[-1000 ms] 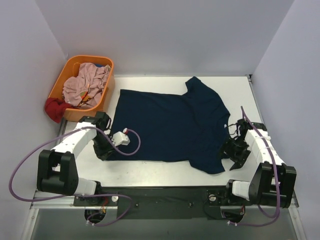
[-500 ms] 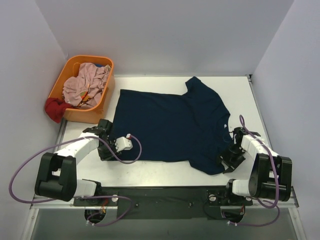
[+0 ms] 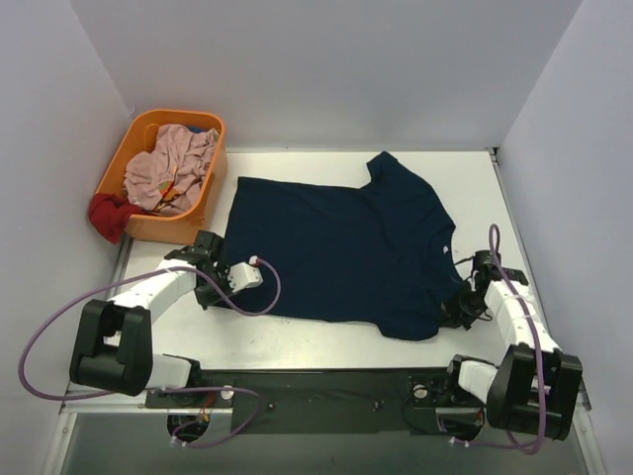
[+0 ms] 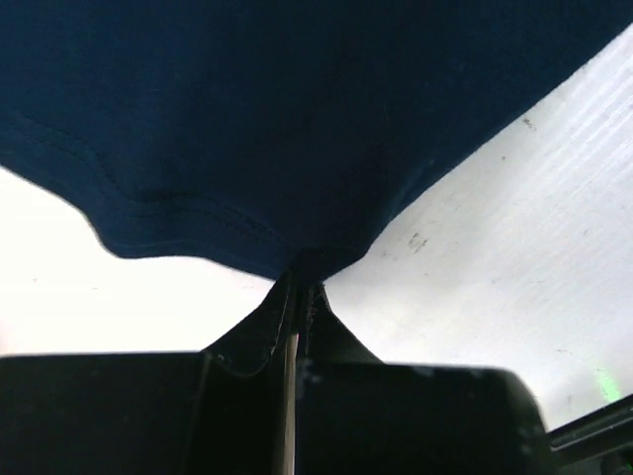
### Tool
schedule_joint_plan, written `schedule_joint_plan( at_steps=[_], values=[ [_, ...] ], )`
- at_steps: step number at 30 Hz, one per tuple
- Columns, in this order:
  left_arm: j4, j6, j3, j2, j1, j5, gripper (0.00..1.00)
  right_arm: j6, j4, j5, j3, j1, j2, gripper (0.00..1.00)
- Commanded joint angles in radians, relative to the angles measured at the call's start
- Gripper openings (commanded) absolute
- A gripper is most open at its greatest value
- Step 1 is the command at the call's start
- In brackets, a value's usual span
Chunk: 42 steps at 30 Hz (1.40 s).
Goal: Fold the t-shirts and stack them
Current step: Grap the side of the flattened tshirt closest away from the robot with both arms, then fold the flattened tshirt in 1/3 of the way
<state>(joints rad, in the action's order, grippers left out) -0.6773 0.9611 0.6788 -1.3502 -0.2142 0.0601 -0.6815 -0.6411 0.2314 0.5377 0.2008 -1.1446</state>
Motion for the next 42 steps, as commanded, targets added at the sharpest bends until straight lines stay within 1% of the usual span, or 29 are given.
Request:
schedule_joint_plan(
  at_steps=[1, 3, 6, 7, 9, 11, 12, 15, 16, 19, 22, 26, 29, 36, 40, 41, 42],
  values=[
    [-0.118, -0.074, 0.169, -0.013, 0.006, 0.003, 0.0, 0.005, -0.142, -0.017, 0.142, -0.037, 0.092, 0.0],
    [-0.169, -0.084, 0.224, -0.02, 0.006, 0.007, 0.0, 0.019, -0.19, -0.014, 0.22, -0.041, 0.103, 0.0],
    [-0.195, -0.084, 0.277, -0.029, 0.004, 0.015, 0.0, 0.045, -0.216, -0.004, 0.359, -0.041, 0.092, 0.0],
    [-0.192, -0.082, 0.304, -0.033, 0.003, 0.018, 0.0, 0.051, -0.215, -0.003, 0.386, -0.041, 0.066, 0.0],
    [-0.185, -0.084, 0.355, -0.059, 0.004, 0.03, 0.0, 0.074, -0.207, 0.009, 0.497, -0.041, -0.007, 0.0],
    [-0.159, -0.088, 0.424, -0.114, 0.006, 0.026, 0.0, 0.102, -0.192, 0.011, 0.566, -0.041, -0.105, 0.0],
    [-0.142, -0.096, 0.444, -0.16, 0.007, 0.012, 0.0, 0.121, -0.184, 0.013, 0.591, -0.043, -0.171, 0.0],
    [-0.133, -0.108, 0.553, -0.28, 0.006, -0.002, 0.0, 0.158, -0.144, 0.0, 0.703, -0.067, -0.288, 0.0],
    [-0.127, -0.116, 0.588, -0.299, 0.007, -0.002, 0.0, 0.178, -0.14, -0.01, 0.726, -0.075, -0.347, 0.0],
    [-0.104, -0.13, 0.645, -0.378, 0.007, -0.006, 0.0, 0.22, -0.137, 0.009, 0.836, -0.1, -0.461, 0.0],
    [-0.097, -0.136, 0.706, -0.432, 0.007, -0.034, 0.0, 0.247, -0.135, 0.008, 0.904, -0.115, -0.57, 0.0],
    [-0.107, -0.148, 0.748, -0.49, 0.018, -0.089, 0.0, 0.269, -0.135, -0.006, 0.975, -0.133, -0.656, 0.0],
    [-0.099, -0.16, 0.745, -0.513, 0.027, -0.134, 0.0, 0.28, -0.137, -0.018, 1.002, -0.139, -0.714, 0.0],
    [-0.096, -0.209, 0.745, -0.555, 0.029, -0.18, 0.0, 0.318, -0.138, -0.069, 1.12, -0.156, -0.802, 0.0],
    [-0.08, -0.235, 0.754, -0.569, 0.029, -0.177, 0.0, 0.339, -0.146, -0.051, 1.174, -0.162, -0.857, 0.0],
    [-0.076, -0.248, 0.763, -0.572, 0.03, -0.178, 0.0, 0.338, -0.147, -0.047, 1.177, -0.161, -0.874, 0.0],
    [-0.074, -0.252, 0.768, -0.579, 0.03, -0.181, 0.0, 0.335, -0.146, -0.043, 1.185, -0.162, -0.883, 0.04]
  ],
)
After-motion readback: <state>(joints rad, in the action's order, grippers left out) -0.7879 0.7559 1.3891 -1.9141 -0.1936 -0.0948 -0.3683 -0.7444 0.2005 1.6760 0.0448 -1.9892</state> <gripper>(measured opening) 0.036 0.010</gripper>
